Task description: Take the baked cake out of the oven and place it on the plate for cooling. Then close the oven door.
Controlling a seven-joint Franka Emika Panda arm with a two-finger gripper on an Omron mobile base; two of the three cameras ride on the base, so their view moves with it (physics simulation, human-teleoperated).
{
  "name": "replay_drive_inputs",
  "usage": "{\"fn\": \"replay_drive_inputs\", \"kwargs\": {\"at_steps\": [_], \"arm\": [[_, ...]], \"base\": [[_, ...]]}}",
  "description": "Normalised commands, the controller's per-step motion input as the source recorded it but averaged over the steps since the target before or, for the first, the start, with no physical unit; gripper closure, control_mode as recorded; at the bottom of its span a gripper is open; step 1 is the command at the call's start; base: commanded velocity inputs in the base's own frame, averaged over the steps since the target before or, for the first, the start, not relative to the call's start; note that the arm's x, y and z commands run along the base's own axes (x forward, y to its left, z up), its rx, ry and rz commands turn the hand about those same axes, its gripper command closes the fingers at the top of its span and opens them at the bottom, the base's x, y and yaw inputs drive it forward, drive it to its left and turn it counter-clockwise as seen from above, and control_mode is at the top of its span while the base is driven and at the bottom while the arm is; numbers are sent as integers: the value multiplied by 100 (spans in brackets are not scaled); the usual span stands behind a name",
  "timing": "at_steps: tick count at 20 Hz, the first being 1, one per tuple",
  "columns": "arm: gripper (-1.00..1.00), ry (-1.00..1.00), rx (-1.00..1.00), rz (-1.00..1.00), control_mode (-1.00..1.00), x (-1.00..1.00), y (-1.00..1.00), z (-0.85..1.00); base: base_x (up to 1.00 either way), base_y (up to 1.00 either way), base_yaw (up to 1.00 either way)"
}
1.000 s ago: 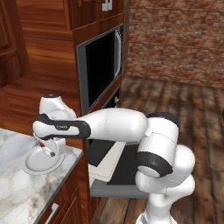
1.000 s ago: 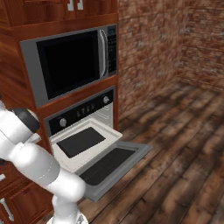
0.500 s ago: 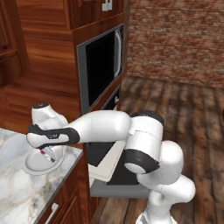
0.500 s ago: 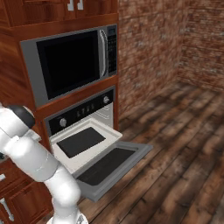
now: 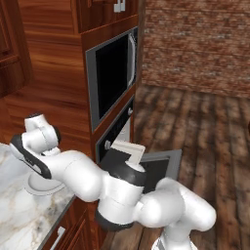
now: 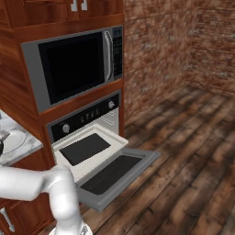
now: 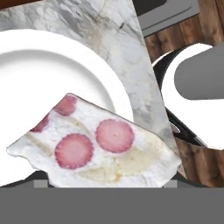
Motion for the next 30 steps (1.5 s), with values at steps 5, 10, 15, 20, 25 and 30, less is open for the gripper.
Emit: {"fn": "replay_drive_inputs", "kwargs": {"at_steps": [5,10,15,20,25,30], "arm": [[100,4,-5,0,-100,1,2,-1],[100,0,-1,0,-100,0,-3,-5],[100,0,2,3,-100,-7,-23,-10],[100,-3,11,9,-100,-17,-25,-17],[100,-7,16,11,-100,-16,-3,-14],[100,-12,18,13,-100,-4,0,-8]], "base": [[0,0,0],[0,0,0],[0,0,0],[0,0,0],[0,0,0],[0,0,0]]}}
